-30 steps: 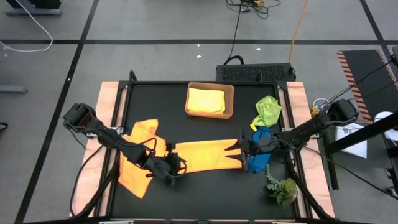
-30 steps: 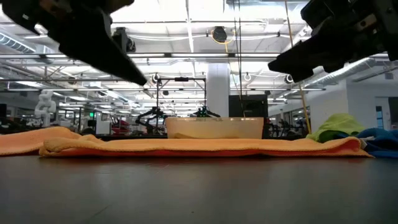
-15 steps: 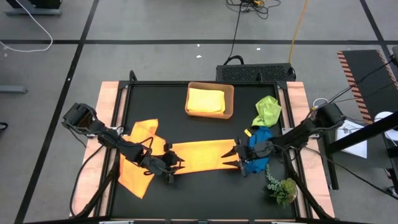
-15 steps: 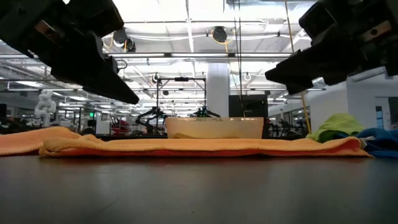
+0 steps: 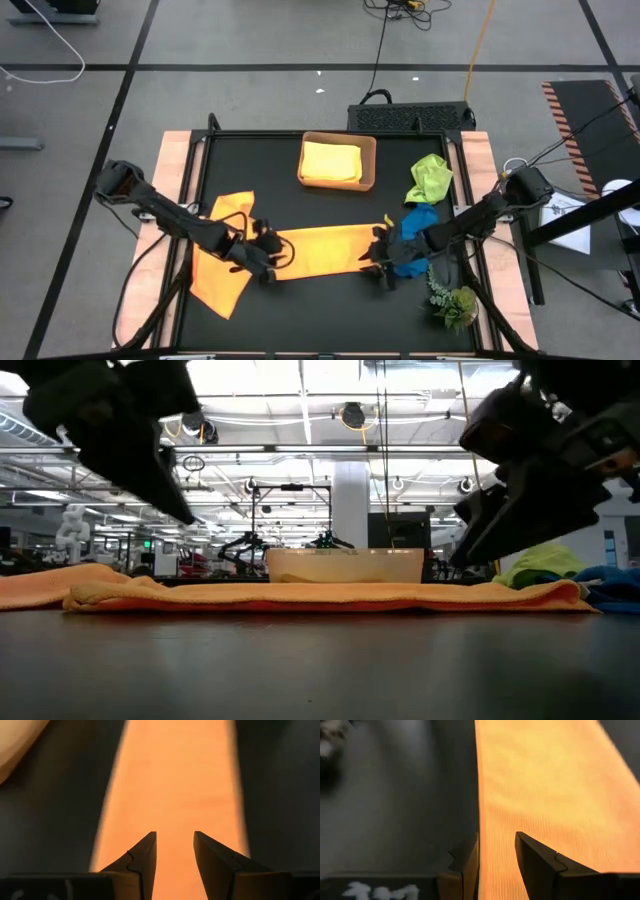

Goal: Fold microfiber towels
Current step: Fold the right orange towel

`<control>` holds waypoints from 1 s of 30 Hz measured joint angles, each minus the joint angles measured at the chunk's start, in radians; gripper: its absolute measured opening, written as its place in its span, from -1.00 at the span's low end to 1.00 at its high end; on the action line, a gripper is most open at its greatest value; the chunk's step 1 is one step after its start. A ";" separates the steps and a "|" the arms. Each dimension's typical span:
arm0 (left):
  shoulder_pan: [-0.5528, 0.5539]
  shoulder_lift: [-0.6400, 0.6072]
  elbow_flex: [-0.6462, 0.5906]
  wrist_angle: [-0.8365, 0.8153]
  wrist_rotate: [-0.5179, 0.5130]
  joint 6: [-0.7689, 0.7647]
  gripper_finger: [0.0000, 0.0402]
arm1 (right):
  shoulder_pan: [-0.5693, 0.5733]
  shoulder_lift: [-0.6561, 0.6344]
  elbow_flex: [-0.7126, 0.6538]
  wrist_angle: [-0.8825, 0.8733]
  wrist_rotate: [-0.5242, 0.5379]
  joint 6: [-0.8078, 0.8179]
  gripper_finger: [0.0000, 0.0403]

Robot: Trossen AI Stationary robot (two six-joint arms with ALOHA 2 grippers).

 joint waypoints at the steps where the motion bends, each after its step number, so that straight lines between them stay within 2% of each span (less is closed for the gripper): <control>1: 0.005 -0.007 0.004 -0.031 -0.003 -0.005 -0.34 | 0.000 0.001 0.032 -0.050 -0.001 0.002 -0.40; 5: 0.026 -0.008 0.006 -0.026 0.032 0.003 -0.34 | 0.000 0.000 0.103 -0.143 -0.030 0.005 -0.40; 9: 0.041 0.027 -0.020 -0.079 0.058 -0.042 -0.34 | 0.003 0.001 0.112 -0.195 -0.056 0.036 -0.40; 18: 0.041 0.069 -0.027 -0.119 0.137 -0.142 -0.34 | -0.052 0.000 0.111 -0.446 0.026 0.171 -0.40; 26: 0.041 0.160 -0.025 -0.035 0.246 -0.162 -0.34 | -0.153 -0.002 0.113 -0.516 0.050 0.160 -0.40; 30: 0.041 0.198 -0.021 0.090 0.328 -0.119 -0.33 | -0.209 -0.002 0.113 -0.523 0.056 0.098 -0.40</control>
